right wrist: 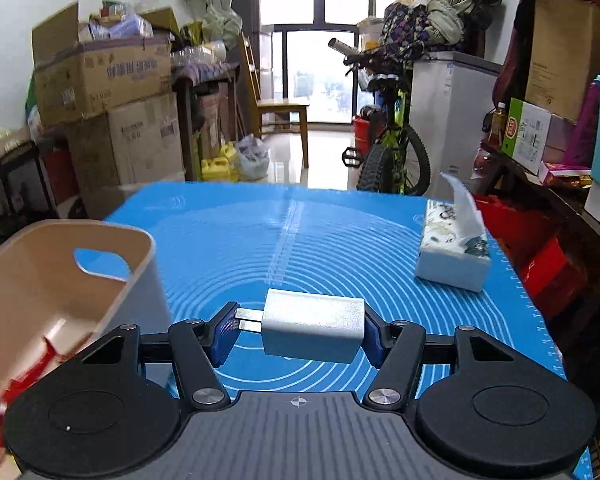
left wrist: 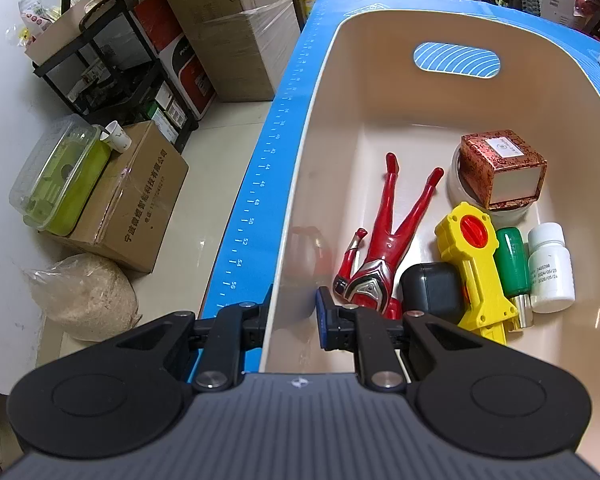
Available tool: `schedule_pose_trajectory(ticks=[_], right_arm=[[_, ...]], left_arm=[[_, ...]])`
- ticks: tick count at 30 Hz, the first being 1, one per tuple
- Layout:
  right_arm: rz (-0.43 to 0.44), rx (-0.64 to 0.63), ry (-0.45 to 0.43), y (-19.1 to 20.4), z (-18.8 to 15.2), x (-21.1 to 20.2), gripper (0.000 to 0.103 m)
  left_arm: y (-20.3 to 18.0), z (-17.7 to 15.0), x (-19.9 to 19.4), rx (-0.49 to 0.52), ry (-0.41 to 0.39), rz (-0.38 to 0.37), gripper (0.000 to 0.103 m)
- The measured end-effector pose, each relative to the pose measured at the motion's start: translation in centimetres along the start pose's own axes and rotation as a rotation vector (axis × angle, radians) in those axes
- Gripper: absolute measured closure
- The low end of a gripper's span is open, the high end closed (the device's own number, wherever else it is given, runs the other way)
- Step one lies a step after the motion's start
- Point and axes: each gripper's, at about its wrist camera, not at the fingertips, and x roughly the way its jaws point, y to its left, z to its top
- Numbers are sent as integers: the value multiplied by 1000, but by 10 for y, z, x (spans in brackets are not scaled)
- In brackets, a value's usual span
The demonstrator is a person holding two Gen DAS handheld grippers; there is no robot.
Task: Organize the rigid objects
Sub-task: 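Drop the white charger plug into the basket with the right gripper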
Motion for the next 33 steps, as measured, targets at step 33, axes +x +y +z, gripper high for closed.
schedule_pose_trajectory(ticks=[33], right_arm=[[212,-79,-40,119,2,-66,38]], left_arm=[[-11,-4,-7,33,-17,21,83]])
